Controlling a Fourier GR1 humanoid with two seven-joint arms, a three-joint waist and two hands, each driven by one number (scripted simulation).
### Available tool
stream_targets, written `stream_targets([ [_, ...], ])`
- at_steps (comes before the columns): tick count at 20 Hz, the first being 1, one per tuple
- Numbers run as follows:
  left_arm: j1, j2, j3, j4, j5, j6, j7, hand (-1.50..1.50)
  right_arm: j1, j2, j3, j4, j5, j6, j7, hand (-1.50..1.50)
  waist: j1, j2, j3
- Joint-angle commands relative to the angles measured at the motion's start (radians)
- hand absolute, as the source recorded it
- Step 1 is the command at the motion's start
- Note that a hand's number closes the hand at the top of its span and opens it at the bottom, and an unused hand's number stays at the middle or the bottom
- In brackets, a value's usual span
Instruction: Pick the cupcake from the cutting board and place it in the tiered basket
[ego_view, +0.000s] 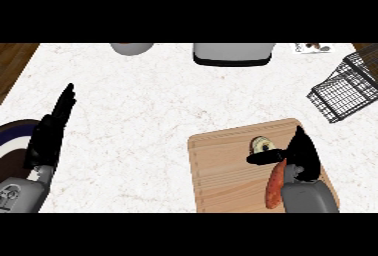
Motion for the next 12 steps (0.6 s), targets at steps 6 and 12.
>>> stream_targets([
  [6,-0.033,-0.004,0.030,0.003,-0.004,-0.019,0.031,0.00,-0.112,0.001,-0.002,0.105,-0.068,-0.066,0.243,-1.50,0.004,0.002,0.001],
  [12,0.013,-0.029,0.017,-0.004,-0.028,-0.018,0.001,0.00,-0.130,0.001,0.030,0.162,-0.150,-0.092,0.240,1.50,0.006,0.001,0.001],
])
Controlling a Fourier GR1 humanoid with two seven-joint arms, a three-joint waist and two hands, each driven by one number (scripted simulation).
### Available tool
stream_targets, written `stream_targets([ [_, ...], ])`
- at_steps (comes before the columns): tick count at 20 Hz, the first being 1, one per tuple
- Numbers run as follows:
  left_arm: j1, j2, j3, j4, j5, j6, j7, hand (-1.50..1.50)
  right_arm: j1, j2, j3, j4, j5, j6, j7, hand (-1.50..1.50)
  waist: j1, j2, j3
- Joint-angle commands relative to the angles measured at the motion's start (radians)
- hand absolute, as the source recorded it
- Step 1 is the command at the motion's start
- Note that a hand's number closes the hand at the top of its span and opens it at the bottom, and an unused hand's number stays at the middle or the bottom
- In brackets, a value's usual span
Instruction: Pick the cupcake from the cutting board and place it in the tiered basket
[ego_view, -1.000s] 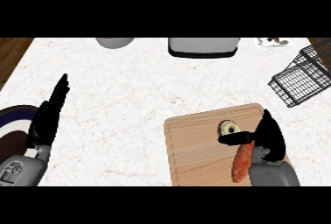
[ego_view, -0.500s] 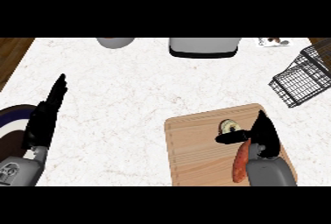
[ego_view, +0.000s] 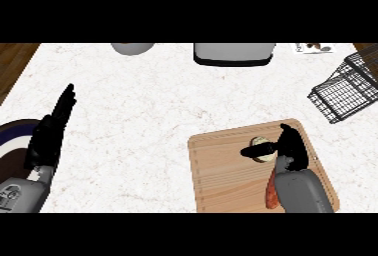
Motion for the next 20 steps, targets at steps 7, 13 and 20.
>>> stream_targets([
  [7,-0.040,-0.022,0.040,0.065,-0.017,-0.028,-0.011,0.00,-0.111,0.002,0.068,0.091,0.007,0.096,0.185,1.50,-0.008,0.001,0.001],
  [13,-0.040,-0.053,0.023,0.007,-0.047,0.002,0.033,0.00,-0.072,0.003,0.060,0.090,-0.030,-0.118,0.128,1.50,-0.007,0.001,0.002],
  [20,0.008,-0.046,0.008,0.001,-0.043,-0.030,0.009,0.00,0.021,-0.181,0.522,-0.123,-0.066,0.404,-0.596,1.50,0.019,-0.022,0.003],
])
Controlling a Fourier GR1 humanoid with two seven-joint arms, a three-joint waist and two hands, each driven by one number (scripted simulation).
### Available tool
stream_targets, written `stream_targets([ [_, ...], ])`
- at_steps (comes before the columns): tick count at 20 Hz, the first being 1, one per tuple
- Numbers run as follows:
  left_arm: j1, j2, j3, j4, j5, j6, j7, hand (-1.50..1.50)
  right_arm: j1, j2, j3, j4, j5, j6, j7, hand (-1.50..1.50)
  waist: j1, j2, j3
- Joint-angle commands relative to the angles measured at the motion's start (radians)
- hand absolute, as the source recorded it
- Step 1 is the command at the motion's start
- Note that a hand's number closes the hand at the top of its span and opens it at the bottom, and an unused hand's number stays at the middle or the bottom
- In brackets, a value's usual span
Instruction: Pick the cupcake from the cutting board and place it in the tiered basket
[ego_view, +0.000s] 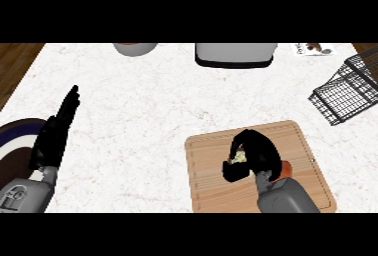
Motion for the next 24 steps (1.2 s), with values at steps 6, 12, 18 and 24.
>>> stream_targets([
  [6,0.048,0.016,0.048,0.005,0.013,0.018,-0.009,0.00,0.168,-0.303,0.076,-0.477,-0.152,0.138,-0.504,1.50,-0.073,-0.006,0.002],
  [12,0.038,0.013,0.034,-0.044,-0.002,0.018,0.024,0.00,0.208,-0.428,-0.287,-0.732,-0.341,0.118,-0.599,1.50,-0.072,0.000,0.003],
  [18,0.072,0.017,0.034,-0.092,-0.015,0.004,0.029,0.00,0.190,-0.509,-0.651,-0.778,-0.569,0.165,-0.583,1.50,-0.036,0.007,0.001],
  [24,0.071,0.002,0.045,-0.108,-0.020,-0.022,0.034,0.00,0.041,-0.699,-0.867,-0.558,-0.671,0.308,-0.630,1.50,-0.017,0.011,0.001],
])
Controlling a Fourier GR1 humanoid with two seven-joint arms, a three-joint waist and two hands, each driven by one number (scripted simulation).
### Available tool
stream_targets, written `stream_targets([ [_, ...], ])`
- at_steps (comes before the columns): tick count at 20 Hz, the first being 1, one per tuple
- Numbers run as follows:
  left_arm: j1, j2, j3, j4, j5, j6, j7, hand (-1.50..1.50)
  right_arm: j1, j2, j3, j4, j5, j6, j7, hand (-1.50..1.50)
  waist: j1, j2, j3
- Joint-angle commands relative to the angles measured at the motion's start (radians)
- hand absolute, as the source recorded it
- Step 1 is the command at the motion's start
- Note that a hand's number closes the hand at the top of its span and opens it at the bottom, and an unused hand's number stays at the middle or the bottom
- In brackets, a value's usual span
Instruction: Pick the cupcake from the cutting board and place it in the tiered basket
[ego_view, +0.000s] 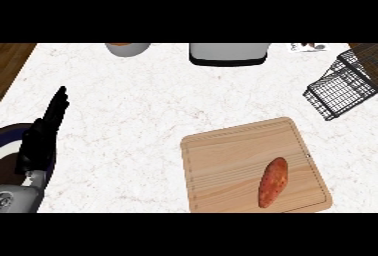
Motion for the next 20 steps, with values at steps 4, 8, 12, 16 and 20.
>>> stream_targets([
  [4,-0.012,-0.058,-0.020,-0.011,-0.050,0.009,0.028,0.00,-0.179,-0.158,-0.123,0.262,-0.186,0.173,0.001,1.50,0.019,0.004,0.000],
  [8,-0.028,-0.053,0.022,0.079,-0.036,-0.048,-0.056,0.00,-0.282,-0.135,0.008,0.406,0.046,0.098,-0.156,1.50,0.032,0.009,0.000],
  [12,-0.019,-0.059,0.015,0.033,-0.064,-0.047,-0.038,0.00,-0.279,-0.128,0.023,0.516,0.210,0.029,-0.337,1.50,0.035,0.009,0.001],
  [16,-0.053,-0.030,0.042,0.046,-0.035,-0.093,-0.016,0.00,-0.359,-0.192,0.066,0.673,0.383,-0.075,-0.389,1.50,0.051,0.016,0.001],
  [20,-0.086,-0.061,0.049,0.082,-0.055,-0.066,-0.012,0.00,-0.350,-0.196,0.078,0.810,0.504,-0.202,-0.511,1.50,0.033,0.013,0.001],
])
